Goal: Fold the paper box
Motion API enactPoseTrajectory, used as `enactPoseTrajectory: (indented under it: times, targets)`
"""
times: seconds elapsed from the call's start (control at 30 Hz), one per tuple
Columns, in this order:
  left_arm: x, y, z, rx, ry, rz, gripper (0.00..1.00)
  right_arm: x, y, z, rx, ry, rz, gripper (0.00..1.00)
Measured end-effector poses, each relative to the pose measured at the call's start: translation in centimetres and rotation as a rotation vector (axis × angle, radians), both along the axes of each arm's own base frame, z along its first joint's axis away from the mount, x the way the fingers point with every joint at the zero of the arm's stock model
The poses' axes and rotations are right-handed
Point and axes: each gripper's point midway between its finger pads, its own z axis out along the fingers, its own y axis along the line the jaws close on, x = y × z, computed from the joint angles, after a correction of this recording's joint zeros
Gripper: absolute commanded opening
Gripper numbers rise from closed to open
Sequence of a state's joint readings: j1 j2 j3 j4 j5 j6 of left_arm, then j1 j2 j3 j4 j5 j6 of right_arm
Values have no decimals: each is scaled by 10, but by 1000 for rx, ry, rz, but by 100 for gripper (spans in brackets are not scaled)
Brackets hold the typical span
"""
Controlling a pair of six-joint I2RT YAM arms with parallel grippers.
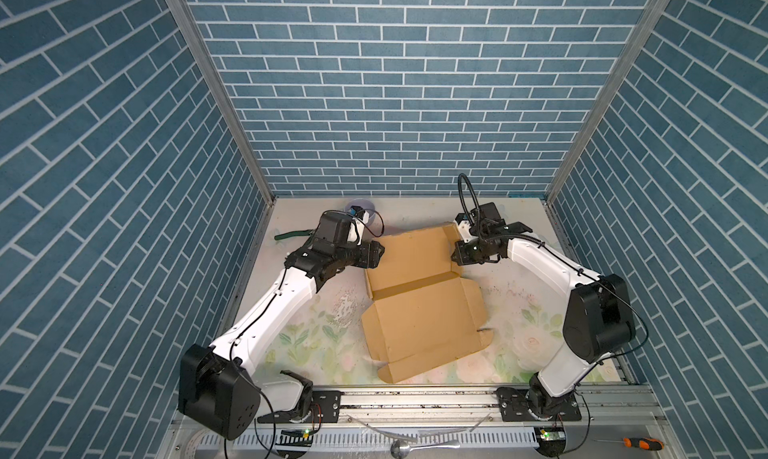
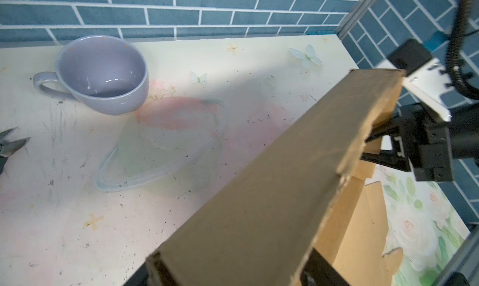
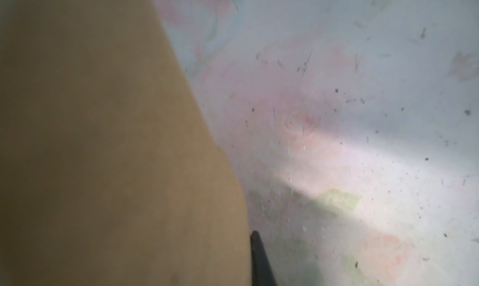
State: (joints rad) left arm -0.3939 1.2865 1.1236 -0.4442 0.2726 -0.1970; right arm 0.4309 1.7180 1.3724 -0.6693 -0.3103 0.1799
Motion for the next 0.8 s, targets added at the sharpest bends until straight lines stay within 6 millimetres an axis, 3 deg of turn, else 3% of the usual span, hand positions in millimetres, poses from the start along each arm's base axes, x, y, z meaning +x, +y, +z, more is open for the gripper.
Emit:
enactPoseTrajectory:
  times: [0.17, 0.37, 0.6, 0.8]
  targets:
    - [1, 5, -7, 9, 33, -31, 78, -2, -5, -12, -94, 73, 37, 0]
    - [10, 6, -32, 7, 105, -39, 78, 20, -4, -24, -244, 68, 98, 5]
    - [19, -2, -51, 0, 145, -56, 78, 41, 15, -48, -340, 51, 171, 35]
    - [25, -5, -56, -1, 149, -59, 78, 44, 19, -44, -332, 44, 175, 46]
